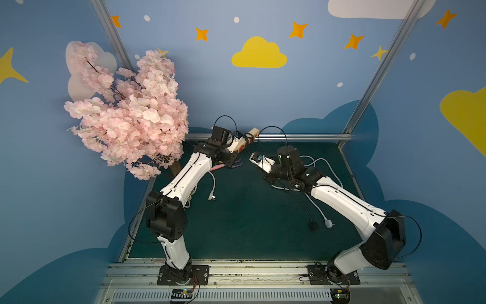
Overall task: Wrap the cord around the power strip
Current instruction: Wrap the power cord around the power strip.
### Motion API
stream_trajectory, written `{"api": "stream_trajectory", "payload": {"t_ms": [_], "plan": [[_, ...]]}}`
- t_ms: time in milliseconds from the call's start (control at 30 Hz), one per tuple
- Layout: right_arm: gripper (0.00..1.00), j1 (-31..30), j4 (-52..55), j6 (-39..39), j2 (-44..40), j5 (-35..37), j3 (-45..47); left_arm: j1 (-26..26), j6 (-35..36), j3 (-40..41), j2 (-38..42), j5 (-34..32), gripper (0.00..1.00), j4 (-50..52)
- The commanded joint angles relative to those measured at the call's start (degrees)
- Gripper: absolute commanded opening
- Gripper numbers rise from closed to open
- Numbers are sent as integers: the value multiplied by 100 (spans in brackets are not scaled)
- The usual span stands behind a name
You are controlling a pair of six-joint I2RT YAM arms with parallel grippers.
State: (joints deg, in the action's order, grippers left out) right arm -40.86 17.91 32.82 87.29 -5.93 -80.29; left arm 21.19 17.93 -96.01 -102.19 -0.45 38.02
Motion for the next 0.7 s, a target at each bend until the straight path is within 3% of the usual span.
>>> {"api": "stream_trajectory", "payload": {"t_ms": [0, 233, 433, 667], "plan": [[0, 295, 626, 759, -13, 13, -1009, 132, 766, 319, 340, -120, 3, 423], [0, 1382, 1740, 1034, 1423, -962, -3045, 507, 1400, 167, 473, 1656, 3, 2092], [0, 1810, 1886, 956, 2404, -1491, -4168, 743, 1695, 297, 833, 3380, 3, 2458], [0, 2289, 1617, 264, 2973, -2457, -4519, 638, 1712, 269, 1298, 4610, 2, 2311]]}}
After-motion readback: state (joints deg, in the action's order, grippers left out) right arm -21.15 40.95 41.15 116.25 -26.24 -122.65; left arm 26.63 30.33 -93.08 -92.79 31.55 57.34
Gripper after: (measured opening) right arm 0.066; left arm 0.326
